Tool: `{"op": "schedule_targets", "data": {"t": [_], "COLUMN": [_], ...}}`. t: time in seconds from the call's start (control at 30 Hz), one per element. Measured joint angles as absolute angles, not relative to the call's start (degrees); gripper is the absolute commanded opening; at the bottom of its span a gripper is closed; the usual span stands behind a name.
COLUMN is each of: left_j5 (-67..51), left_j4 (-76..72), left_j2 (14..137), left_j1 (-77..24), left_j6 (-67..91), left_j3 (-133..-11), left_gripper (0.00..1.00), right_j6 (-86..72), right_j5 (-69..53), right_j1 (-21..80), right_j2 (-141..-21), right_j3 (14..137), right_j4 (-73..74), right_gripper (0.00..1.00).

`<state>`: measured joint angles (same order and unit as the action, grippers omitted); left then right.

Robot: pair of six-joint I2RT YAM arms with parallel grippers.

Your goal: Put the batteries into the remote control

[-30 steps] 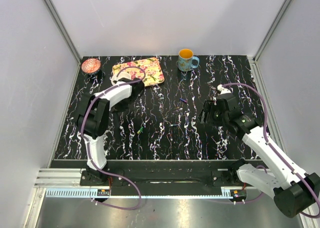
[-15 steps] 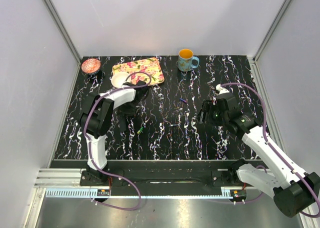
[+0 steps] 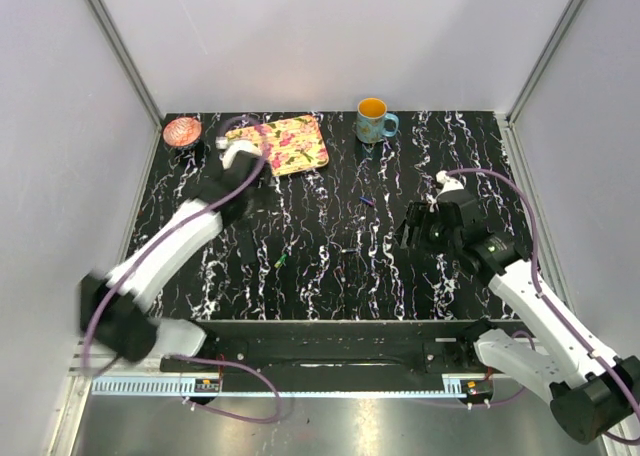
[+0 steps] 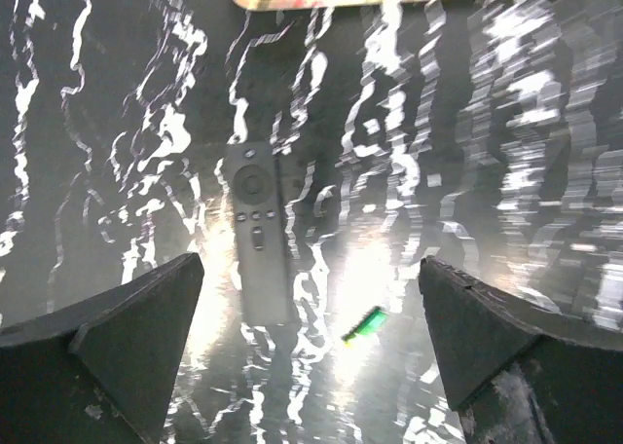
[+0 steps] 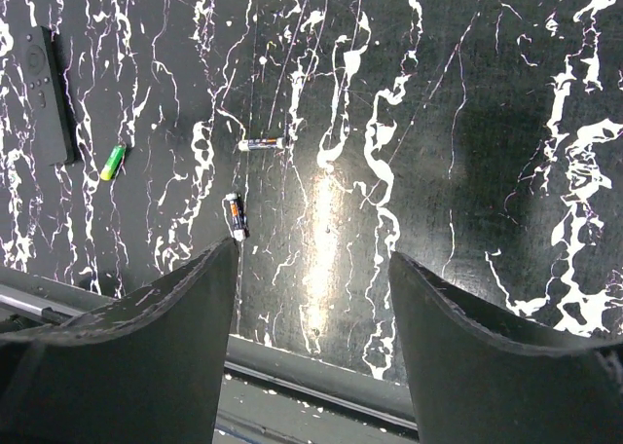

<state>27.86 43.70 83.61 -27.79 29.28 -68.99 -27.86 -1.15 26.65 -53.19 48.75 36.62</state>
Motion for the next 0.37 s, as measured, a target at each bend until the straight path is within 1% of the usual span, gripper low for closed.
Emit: {"op": "schedule_targets", "data": {"t": [0.1,0.17,0.23,0.27,0.3,0.33,0.37], "left_j5": [22.6,19.8,17.7,16.6,15.6,14.2,13.2], "left_j4": [37.1,35.6,34.9,34.7,34.6,34.3,34.3], "left_j2": [66.2,59.2,57.6,57.6,57.8,58.0,58.0], "left_j1": [-26.5,-24.1,-22.3,-22.0,-21.9,-21.9,-21.9], "left_j6": [29.7,30.4,31.0,31.4,31.6,31.9,32.1], "left_j3": [-61.7,-58.5,-56.6,-55.4,-54.2,-52.3,-50.3], "left_gripper": [0.99,0.99,0.99,0.99,0.99,0.99,0.99], "right_j6": [-27.9,-28.0,-28.3,-28.3,-28.4,-28.4,-28.6], "right_j5": [-1.1,-1.1,-1.0,-0.7,-0.4,-0.1,0.2], "right_j1": [26.7,26.7,26.7,26.7,26.7,26.7,26.7], "right_j2": [-51.2,-50.5,-50.4,-50.5,-50.5,-50.5,-50.5], "right_j3": [47.2,46.6,46.3,46.2,46.1,46.0,46.0], "right_j4": [35.7,35.3,35.0,34.9,34.7,34.7,34.5], "right_gripper": [0.76,0.80,0.83,0.86,0.90,0.96,1.00]}}
